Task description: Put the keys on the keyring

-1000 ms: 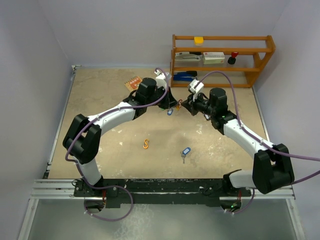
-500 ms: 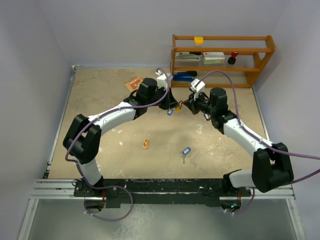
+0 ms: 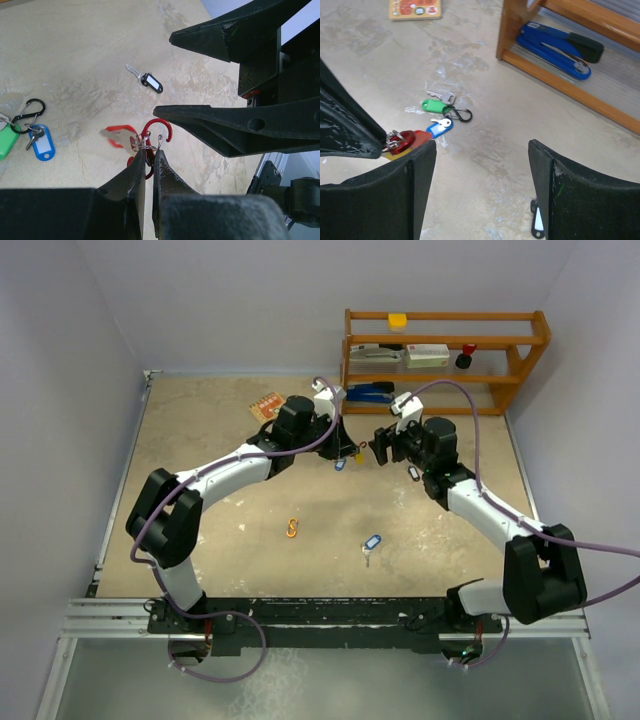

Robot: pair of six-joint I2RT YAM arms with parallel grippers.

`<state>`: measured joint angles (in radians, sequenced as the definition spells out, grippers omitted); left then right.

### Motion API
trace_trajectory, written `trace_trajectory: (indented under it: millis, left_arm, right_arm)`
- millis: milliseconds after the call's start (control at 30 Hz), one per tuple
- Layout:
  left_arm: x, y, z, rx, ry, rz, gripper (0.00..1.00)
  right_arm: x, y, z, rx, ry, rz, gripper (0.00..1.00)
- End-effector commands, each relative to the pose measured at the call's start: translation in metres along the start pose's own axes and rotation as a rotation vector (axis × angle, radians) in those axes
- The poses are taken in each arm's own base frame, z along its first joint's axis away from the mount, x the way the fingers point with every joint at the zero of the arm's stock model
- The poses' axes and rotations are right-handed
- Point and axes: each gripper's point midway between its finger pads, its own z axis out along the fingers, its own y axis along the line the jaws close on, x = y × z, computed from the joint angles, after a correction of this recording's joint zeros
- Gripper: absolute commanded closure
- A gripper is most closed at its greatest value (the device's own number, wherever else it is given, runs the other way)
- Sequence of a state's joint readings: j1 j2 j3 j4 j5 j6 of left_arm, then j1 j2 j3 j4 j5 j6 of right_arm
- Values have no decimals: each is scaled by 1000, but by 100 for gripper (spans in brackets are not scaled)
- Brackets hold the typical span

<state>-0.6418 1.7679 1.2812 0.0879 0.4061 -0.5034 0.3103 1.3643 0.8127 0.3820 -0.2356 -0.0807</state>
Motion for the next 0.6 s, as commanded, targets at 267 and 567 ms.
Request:
trace_trajectory:
  millis: [267, 567]
  left_arm:
    - [-39, 1, -7, -6, -144, 0, 100]
    - [-34, 25, 8, -70, -143, -61, 100]
  right_arm:
    - [-7, -48, -41, 367, -49, 224, 12]
    - [-9, -40, -61, 368, -42, 294, 12]
